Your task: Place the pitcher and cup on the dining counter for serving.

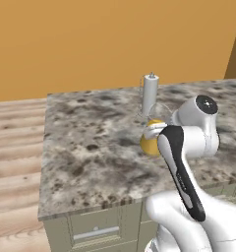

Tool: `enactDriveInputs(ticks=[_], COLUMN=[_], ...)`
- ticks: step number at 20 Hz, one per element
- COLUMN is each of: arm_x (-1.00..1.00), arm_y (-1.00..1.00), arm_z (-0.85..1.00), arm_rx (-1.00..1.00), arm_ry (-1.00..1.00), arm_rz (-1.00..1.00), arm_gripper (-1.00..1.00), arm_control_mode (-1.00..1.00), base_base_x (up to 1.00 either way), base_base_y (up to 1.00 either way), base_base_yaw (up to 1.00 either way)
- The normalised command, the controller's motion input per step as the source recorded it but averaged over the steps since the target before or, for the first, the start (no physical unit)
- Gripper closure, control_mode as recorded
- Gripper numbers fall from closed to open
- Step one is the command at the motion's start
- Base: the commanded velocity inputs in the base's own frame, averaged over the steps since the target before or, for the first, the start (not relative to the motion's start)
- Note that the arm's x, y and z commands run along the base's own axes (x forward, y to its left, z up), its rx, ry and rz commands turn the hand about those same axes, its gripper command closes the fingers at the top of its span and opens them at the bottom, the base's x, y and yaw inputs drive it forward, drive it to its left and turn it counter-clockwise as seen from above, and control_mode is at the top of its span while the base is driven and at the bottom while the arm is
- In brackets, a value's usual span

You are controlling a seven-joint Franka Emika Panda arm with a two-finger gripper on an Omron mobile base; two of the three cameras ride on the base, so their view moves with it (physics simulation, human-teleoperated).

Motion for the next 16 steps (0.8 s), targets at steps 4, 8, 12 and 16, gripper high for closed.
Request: enactDriveInputs(ticks=[4, 8, 12, 16], arm_x=[1.00, 1.00, 0.89, 0.54], arm_y=[-0.24, -0.01, 0.00, 0.00], arm_z=[-0.61, -0.57, -0.55, -0.54], arm_rx=[0.01, 0.00, 0.00, 0.00], arm_ry=[0.01, 0.10, 0.11, 0.12], arm_rz=[0.00, 0.00, 0.00, 0.00], arm_gripper=[1.00, 1.00, 1.00, 1.00], arm_control_mode=[-1.00, -1.00, -1.00, -1.00], base_base_x=[0.00, 0.00, 0.00, 0.00], base_base_y=[0.00, 0.00, 0.00, 0.00], base_base_yaw=[0.00, 0.00, 0.00, 0.00])
